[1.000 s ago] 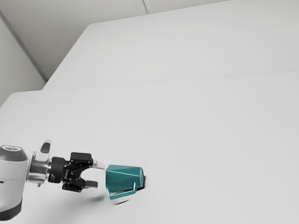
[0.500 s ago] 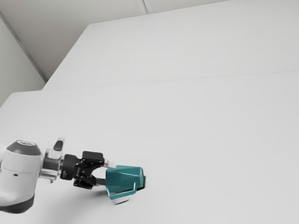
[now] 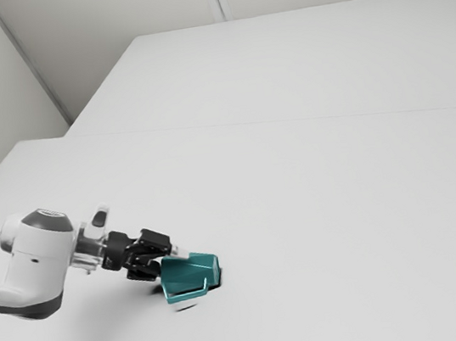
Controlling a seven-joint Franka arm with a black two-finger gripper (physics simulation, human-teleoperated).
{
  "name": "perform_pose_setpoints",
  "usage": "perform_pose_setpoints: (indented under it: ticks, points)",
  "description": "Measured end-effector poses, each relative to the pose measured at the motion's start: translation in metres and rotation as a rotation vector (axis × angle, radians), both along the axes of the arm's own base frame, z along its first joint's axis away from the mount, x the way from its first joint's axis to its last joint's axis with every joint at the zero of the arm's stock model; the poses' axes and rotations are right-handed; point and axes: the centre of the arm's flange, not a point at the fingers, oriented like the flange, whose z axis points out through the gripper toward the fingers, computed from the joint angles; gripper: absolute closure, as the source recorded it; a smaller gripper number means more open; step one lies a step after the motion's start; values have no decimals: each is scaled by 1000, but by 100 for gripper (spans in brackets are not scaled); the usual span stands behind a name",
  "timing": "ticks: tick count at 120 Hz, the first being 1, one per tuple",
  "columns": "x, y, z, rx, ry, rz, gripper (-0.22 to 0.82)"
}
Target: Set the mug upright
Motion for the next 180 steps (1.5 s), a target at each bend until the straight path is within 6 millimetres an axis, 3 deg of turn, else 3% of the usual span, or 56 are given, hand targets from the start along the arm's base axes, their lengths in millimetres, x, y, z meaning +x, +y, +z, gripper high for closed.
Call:
perform_pose_setpoints:
  ticks: [29,57,87,111,136,154,180]
  points:
    - [3,-3,2,-2,-16,-4,60]
    - [13,-9,22,3,-70,-26,73]
    - [21,-17,34,12,-99,-45,77]
    - [40,-46,67,73,-145,-132,77]
    - [65,-56,106,303,-138,-279,78]
    - [82,-75,131,529,-122,-397,78]
    - [99,-98,135,777,-63,-464,78]
